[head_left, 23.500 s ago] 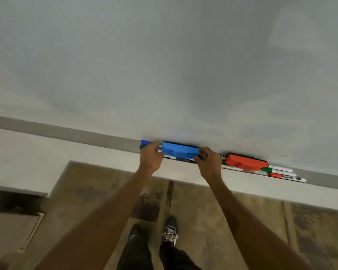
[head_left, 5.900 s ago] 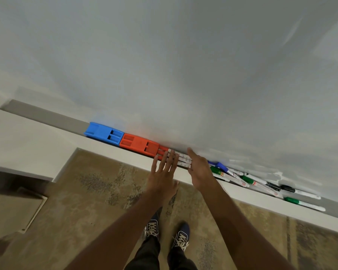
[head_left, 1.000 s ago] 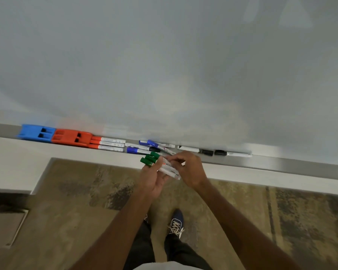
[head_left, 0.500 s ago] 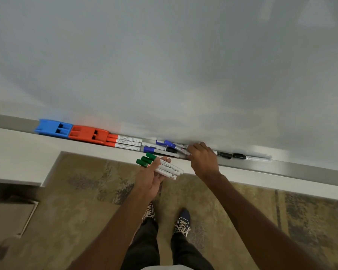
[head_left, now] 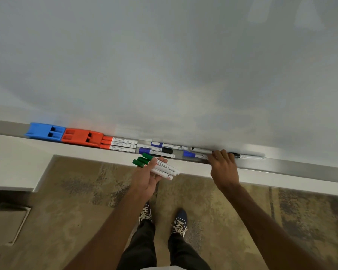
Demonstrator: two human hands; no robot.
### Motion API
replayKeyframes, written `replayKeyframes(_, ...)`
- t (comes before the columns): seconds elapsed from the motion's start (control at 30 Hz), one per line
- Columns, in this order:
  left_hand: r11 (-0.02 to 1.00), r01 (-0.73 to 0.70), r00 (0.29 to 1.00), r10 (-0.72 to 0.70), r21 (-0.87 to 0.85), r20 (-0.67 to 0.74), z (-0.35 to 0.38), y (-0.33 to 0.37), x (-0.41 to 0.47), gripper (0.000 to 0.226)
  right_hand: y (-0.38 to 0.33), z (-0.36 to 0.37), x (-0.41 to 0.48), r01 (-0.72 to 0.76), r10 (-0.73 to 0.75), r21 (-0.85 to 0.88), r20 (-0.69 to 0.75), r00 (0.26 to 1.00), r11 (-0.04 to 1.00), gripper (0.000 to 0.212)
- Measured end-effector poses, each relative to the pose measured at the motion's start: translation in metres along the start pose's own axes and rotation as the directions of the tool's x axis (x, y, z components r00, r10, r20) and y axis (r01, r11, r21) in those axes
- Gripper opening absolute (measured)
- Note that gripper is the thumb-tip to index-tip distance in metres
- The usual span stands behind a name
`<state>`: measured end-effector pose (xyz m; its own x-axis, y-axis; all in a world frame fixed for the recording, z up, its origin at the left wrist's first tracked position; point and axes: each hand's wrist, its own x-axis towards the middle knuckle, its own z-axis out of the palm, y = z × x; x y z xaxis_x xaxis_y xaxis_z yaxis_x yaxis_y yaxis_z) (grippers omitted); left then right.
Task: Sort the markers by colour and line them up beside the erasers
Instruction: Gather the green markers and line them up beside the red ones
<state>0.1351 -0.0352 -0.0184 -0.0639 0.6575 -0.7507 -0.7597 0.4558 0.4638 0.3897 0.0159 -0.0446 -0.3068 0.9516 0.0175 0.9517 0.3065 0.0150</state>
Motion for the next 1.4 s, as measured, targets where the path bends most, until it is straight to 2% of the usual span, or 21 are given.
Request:
replayKeyframes(0.17, 1.000, 0.012, 1.000, -0.012, -0.011, -0.001, 0.007, -0.006, 0.000, 0.045, 0.026, -0.004, -0.014, -0.085, 0.086, -0.086, 0.016, 0.996, 0.993, 0.042)
replayKeyframes(0.3, 1.000, 0.008, 1.000, -0.008, -0.006, -0.005, 0.010, -0.008, -0.001, 0.044, 0.037, -0.003, -0.015, -0.090, 0.092, -0.113, 0.018, 0.996, 0.990, 0.043)
replayKeyframes(0.53, 1.000, 0.008, 1.000, -0.008, -0.006, -0.008, 0.009, -0.004, 0.001, 0.035, 0.036, -0.003, -0.014, -0.114, 0.119, -0.096, 0.055, 0.991, 0.989, 0.037)
replayKeyframes(0.63, 1.000, 0.013, 1.000, -0.013, -0.026, -0.012, 0.003, 0.003, -0.001, 0.028, 0.013, -0.006, -0.008, -0.157, 0.157, 0.002, 0.055, 0.986, 0.988, 0.036)
replayKeyframes(0.73, 0.999, -0.011, 1.000, 0.011, -0.049, -0.004, -0.006, 0.015, -0.007, 0.013, -0.030, -0.004, 0.011, -0.068, 0.062, 0.213, 0.039, 0.997, 0.975, 0.025)
replayKeyframes(0.8, 0.997, -0.026, 1.000, 0.026, -0.070, 0.006, -0.013, 0.024, -0.009, 0.016, -0.063, -0.005, 0.022, 0.049, -0.053, 0.335, 0.001, 0.999, 0.941, 0.019)
replayKeyframes(0.87, 0.996, -0.040, 0.998, 0.043, -0.085, 0.036, -0.020, 0.031, -0.010, 0.019, -0.092, -0.007, 0.032, 0.150, -0.161, 0.370, -0.001, 0.987, 0.917, 0.028)
replayKeyframes(1.0, 0.990, -0.075, 0.994, 0.084, -0.117, 0.071, -0.025, 0.042, -0.013, 0.026, -0.125, -0.009, 0.052, 0.260, -0.287, 0.301, 0.048, 0.957, 0.917, 0.043)
replayKeyframes(1.1, 0.989, -0.088, 0.991, 0.099, -0.123, 0.092, -0.025, 0.047, -0.015, 0.029, -0.133, -0.006, 0.060, 0.263, -0.285, 0.213, 0.084, 0.955, 0.941, 0.045)
replayKeyframes(1.2, 0.985, -0.113, 0.989, 0.124, -0.127, 0.081, -0.025, 0.051, -0.015, 0.049, -0.136, -0.003, 0.062, 0.266, -0.284, 0.140, 0.133, 0.949, 0.954, 0.051)
replayKeyframes(1.4, 0.987, -0.105, 0.989, 0.117, -0.122, 0.095, -0.034, 0.056, -0.012, 0.034, -0.135, 0.002, 0.064, 0.302, -0.314, 0.088, 0.211, 0.926, 0.949, 0.055)
